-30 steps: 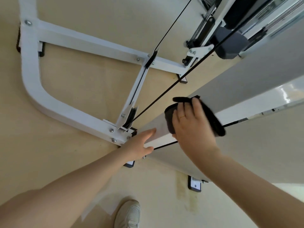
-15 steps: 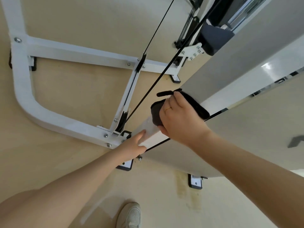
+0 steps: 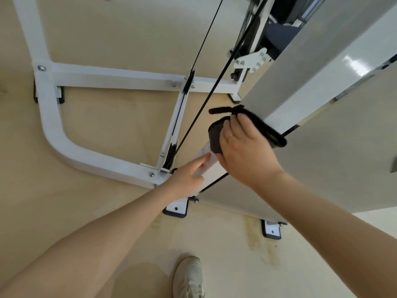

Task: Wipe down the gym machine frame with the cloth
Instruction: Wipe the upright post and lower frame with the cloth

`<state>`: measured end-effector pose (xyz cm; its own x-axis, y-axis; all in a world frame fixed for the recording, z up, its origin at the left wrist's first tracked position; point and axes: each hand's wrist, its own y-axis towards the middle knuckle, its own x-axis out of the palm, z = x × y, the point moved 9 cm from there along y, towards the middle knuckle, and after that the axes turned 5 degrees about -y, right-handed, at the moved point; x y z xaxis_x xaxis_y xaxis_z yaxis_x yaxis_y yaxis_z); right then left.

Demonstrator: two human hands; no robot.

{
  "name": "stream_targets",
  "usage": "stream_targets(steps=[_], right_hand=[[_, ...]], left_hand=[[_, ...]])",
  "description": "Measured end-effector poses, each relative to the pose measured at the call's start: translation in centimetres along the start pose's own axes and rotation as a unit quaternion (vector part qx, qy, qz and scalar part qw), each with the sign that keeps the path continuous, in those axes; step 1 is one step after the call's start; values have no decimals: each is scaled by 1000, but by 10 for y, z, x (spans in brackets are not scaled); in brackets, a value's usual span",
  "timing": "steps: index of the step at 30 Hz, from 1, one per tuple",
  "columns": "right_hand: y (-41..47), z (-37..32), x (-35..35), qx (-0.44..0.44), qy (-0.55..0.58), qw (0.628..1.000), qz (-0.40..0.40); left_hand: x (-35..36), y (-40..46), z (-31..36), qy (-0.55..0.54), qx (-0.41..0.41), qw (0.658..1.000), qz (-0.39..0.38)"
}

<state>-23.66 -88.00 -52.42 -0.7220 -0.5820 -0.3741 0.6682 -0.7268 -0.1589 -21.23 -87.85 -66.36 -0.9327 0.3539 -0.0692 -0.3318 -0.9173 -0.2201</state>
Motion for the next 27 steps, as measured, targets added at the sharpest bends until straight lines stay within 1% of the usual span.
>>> stream_targets(steps=[3,7,8,10,12,15,17,19,21,24,25,27], right_hand=[[6,-54,21,-23,-36,998,-35],[15,-143,50,-103,-58,992,-49],[18,-162,56,-115,-60,991,-46],[24,-198,67,-150,-72,985,-39],[27,-234,81,-197,-91,975,-48],[36,-269,94,-207,-113,970,-61],[38,-286,102,-220,-113,966,-75],[38,-290,103,-234,-109,964,-69],[34,-283,98,-237,-102,966,-32],[22,-248,84,-244,-63,968,-13],[19,-229,77,-226,-56,972,-7],[16,-184,61,-161,-39,986,9]], left_hand=[[-17,-1,-31,56,-33,997,35],[-48,-5,-89,146,-84,981,99],[-54,-5,-105,173,-96,975,103],[-61,-1,-132,234,-107,962,87],[-65,6,-154,310,-110,942,62],[-68,17,-179,445,-118,887,37],[-68,21,-194,479,-133,867,30],[-65,22,-204,485,-145,862,27],[-64,23,-205,491,-155,857,25],[-65,23,-199,469,-183,864,11],[-65,22,-193,457,-194,868,7],[-61,17,-178,432,-204,878,2]])
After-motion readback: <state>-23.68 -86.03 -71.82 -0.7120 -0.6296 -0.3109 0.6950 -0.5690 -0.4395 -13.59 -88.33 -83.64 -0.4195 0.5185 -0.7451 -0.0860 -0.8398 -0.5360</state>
